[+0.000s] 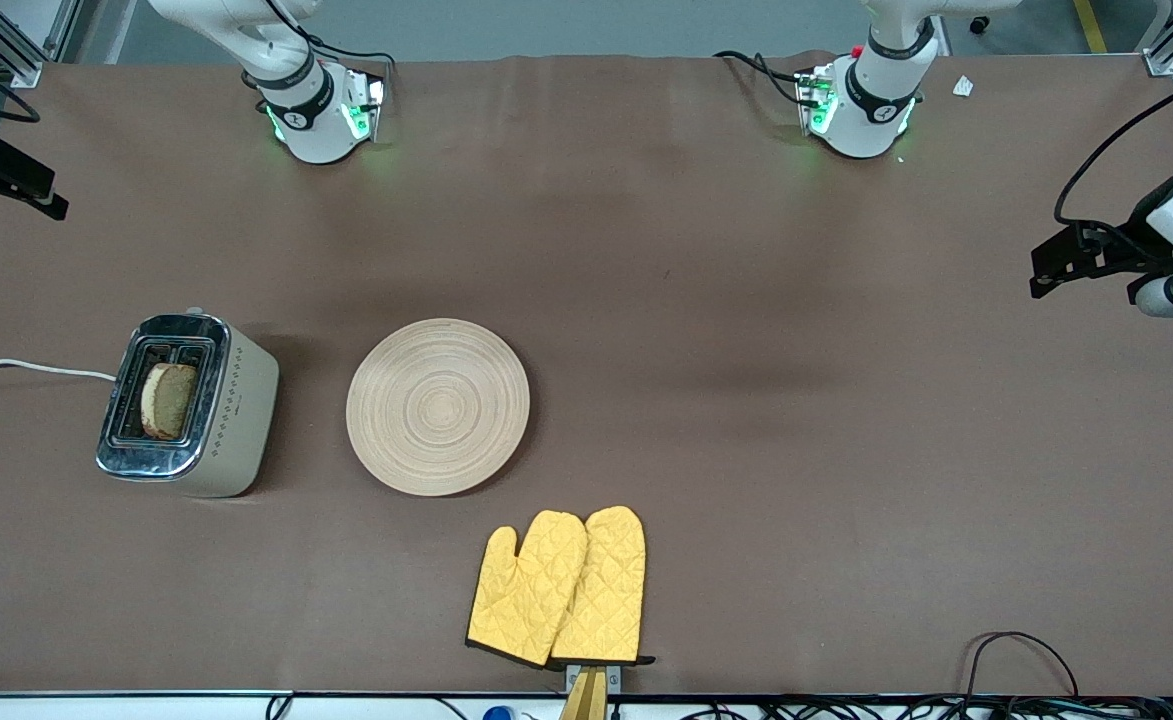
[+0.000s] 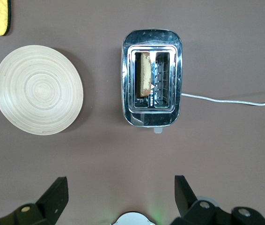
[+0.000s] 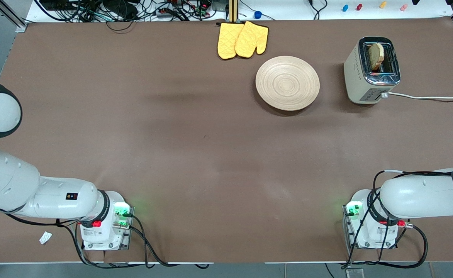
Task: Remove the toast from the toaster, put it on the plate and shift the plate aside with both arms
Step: 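Move the right gripper over the toaster toward the toast slice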
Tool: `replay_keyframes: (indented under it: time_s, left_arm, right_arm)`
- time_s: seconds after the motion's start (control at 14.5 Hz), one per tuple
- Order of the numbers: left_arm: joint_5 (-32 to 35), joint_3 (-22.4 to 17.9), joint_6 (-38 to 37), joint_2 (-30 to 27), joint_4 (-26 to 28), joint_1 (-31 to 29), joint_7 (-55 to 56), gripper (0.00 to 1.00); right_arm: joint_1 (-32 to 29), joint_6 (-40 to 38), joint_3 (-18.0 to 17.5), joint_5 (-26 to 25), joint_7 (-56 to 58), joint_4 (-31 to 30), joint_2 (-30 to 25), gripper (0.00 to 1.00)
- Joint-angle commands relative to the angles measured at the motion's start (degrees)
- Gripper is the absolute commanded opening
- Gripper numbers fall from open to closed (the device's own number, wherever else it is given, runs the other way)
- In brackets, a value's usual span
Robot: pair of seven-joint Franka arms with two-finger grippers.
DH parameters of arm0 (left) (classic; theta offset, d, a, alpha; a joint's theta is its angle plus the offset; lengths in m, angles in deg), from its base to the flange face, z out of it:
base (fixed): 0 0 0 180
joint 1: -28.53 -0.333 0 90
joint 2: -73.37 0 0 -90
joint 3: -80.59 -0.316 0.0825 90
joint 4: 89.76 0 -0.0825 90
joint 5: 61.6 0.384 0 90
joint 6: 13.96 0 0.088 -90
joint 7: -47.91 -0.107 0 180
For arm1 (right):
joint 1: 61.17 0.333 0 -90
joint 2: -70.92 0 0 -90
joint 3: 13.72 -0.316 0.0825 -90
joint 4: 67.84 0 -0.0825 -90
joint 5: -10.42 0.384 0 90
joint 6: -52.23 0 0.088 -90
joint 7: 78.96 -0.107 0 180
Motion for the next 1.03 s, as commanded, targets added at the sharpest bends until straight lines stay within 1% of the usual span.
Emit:
replay_keyframes:
  time_s: [0.0, 0.34, 0.55, 0.69, 0.76, 0.83, 0.96]
  left_arm:
    - [1.12, -0.02, 0.59, 0.2, -0.37, 0.04, 0.23, 1.0]
    - [1.03, -0.02, 0.59, 0.2, -0.37, -0.05, 0.23, 1.0]
    - [1.03, -0.02, 0.59, 0.2, -0.28, 0.13, 1.02, 1.0]
    - [1.12, 0.07, 0.59, 0.2, -0.19, 0.22, 4.61, 1.0]
    - [1.12, 0.15, 0.59, 0.11, -0.19, 0.22, 4.97, 1.0]
    - [1.21, 0.15, 0.59, 0.2, -0.28, 0.22, 4.89, 1.0]
    - [1.29, 0.15, 0.77, 0.2, -0.28, 0.3, 4.28, 1.0]
  right_arm:
    - [-0.47, -0.57, -0.49, -0.73, 0.37, 0.14, -0.4, 1.0]
    - [-0.21, -0.57, -0.49, -0.73, 2.03, -0.65, -0.22, 1.0]
    - [-1.08, 2.75, -0.49, -0.38, 2.65, -1.97, 3.54, 1.0]
    - [-1.52, 4.25, -0.4, -0.64, 2.74, -2.14, 7.75, 1.0]
    - [-2.48, 6.61, -0.4, -0.65, 2.74, -2.67, 10.56, 1.0]
    - [-3.19, 9.59, -0.49, -0.47, 2.74, -3.8, 12.24, 1.0]
    - [-3.28, 16.88, -0.4, -0.56, 2.74, -7.74, 14.1, 1.0]
